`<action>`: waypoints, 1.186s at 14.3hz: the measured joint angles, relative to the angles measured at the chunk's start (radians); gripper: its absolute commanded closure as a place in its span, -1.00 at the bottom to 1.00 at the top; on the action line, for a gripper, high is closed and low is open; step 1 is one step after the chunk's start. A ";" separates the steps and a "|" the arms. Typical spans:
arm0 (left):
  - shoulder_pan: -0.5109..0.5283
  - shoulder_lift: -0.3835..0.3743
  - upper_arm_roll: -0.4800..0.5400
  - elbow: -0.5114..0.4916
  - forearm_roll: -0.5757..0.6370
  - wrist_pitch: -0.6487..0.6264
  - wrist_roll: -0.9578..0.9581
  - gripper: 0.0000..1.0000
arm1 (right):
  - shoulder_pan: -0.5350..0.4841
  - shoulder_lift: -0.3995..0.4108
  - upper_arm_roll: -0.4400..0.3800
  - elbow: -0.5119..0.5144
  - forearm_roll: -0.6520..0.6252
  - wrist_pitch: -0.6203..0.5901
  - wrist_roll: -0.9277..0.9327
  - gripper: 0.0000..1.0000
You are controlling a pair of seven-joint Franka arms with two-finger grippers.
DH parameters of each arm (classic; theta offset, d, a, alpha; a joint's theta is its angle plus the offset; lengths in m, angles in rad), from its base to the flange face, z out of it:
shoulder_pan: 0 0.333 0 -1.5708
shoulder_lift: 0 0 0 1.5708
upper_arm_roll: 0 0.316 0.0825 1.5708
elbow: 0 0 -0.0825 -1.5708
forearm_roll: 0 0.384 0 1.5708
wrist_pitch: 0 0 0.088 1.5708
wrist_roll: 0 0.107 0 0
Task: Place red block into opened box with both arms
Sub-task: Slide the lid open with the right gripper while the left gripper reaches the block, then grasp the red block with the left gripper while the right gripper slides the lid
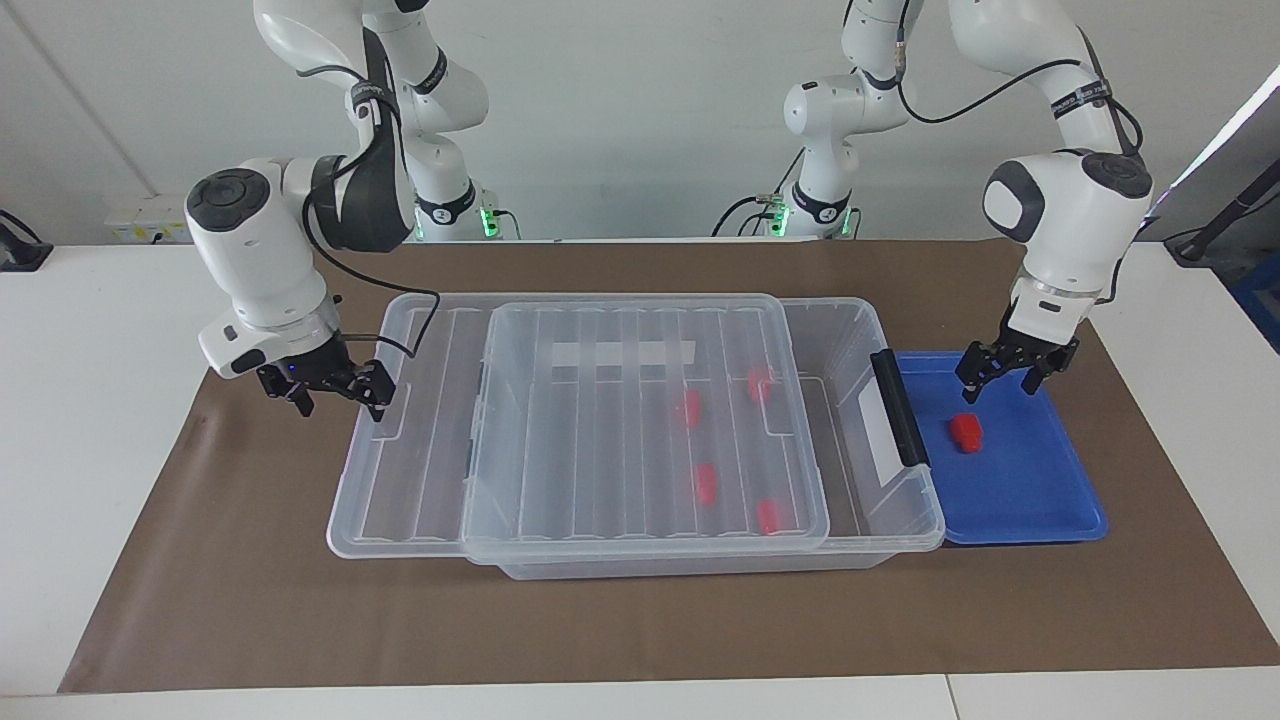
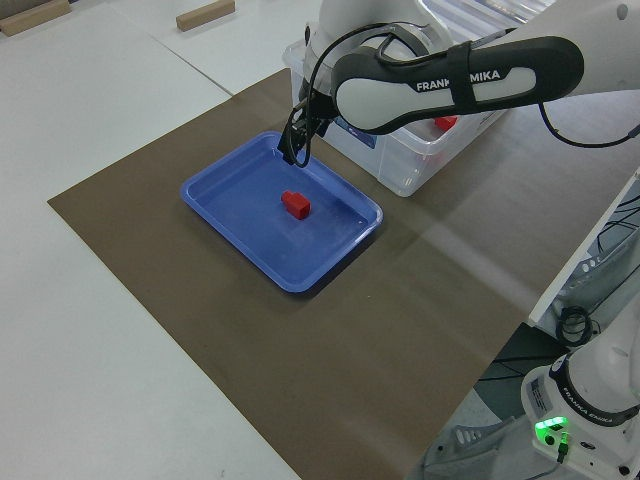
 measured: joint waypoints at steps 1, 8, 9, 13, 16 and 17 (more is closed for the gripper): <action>0.006 0.006 0.001 -0.007 0.000 0.014 0.000 -1.00 | -0.007 0.000 0.000 0.000 -0.001 -0.002 0.000 -1.00; 0.044 0.141 0.002 -0.062 0.000 0.206 0.048 -1.00 | -0.034 -0.004 -0.001 0.007 -0.048 -0.028 -0.001 -1.00; 0.044 0.147 0.002 -0.062 0.000 0.209 0.052 -1.00 | -0.041 -0.004 -0.001 0.008 -0.048 -0.032 -0.001 -1.00; 0.044 0.172 -0.002 -0.070 0.000 0.215 0.085 -1.00 | -0.060 -0.005 -0.001 0.009 -0.051 -0.040 -0.002 -1.00; 0.044 0.191 -0.004 -0.076 0.000 0.238 0.102 -0.87 | -0.066 -0.005 -0.001 0.010 -0.084 -0.044 -0.002 -1.00; 0.044 0.195 -0.004 -0.078 0.000 0.241 0.106 -0.10 | -0.071 -0.006 -0.001 0.010 -0.088 -0.044 -0.002 -1.00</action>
